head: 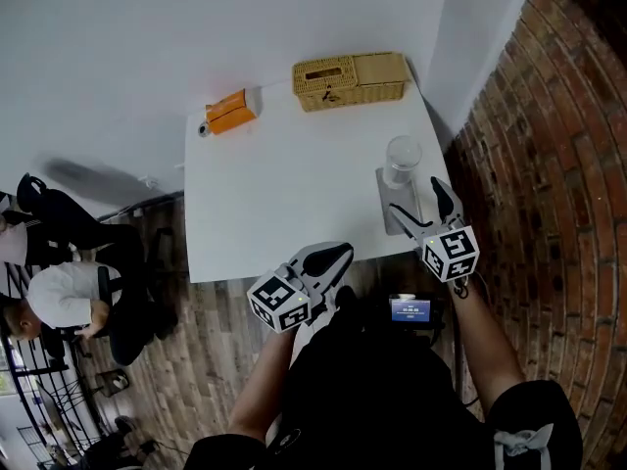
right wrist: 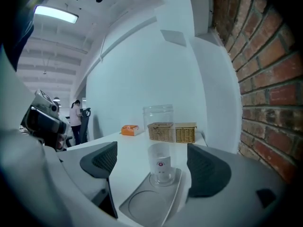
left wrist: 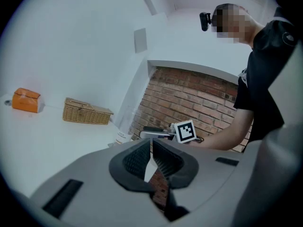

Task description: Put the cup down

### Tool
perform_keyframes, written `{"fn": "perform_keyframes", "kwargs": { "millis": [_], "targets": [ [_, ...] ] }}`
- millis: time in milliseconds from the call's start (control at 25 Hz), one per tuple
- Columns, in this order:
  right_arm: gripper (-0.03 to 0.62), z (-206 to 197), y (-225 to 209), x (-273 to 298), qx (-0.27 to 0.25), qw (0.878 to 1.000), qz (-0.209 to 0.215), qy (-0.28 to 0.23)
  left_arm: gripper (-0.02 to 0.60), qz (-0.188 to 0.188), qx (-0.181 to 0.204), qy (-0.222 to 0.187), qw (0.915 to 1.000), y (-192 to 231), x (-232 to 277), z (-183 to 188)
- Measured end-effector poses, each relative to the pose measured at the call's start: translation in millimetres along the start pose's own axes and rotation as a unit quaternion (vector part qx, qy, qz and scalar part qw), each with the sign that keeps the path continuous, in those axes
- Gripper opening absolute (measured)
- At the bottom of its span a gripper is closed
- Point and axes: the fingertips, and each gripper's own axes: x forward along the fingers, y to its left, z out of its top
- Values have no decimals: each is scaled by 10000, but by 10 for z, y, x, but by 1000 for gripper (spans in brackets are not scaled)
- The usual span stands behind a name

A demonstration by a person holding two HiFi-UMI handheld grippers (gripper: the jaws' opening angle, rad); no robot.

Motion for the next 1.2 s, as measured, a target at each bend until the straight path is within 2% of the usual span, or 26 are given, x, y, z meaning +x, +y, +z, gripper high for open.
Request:
{"fn": "perform_keyframes", "kwargs": {
  "millis": [280, 400, 560, 720, 880, 1000, 1200],
  "targets": [
    [463, 270, 127, -413, 925, 9953, 213, -180, 26, -97, 104, -30, 9999, 54, -11, 70],
    [447, 332, 148, -544, 1111, 9934, 238, -166, 26, -151, 149, -32, 9998, 68, 5, 86],
    [347, 430, 217, -717, 1037, 9942, 205, -216, 26, -234, 195, -71, 9995, 22, 34, 122],
    [246, 523, 345, -805, 709, 9969, 231, -244, 25, -371, 266, -135, 9989, -47, 88, 182],
    [105, 567, 429, -860, 593, 9978, 136, -256, 20, -472, 317, -175, 9982, -92, 123, 214],
    [54, 580, 481, -888, 649, 9975, 153, -250, 11, -508, 329, -211, 9979, -112, 133, 236],
    [23, 574, 552, -917, 735, 9967, 273, -221, 9, -550, 343, -210, 9977, -158, 183, 256]
  ]
}}
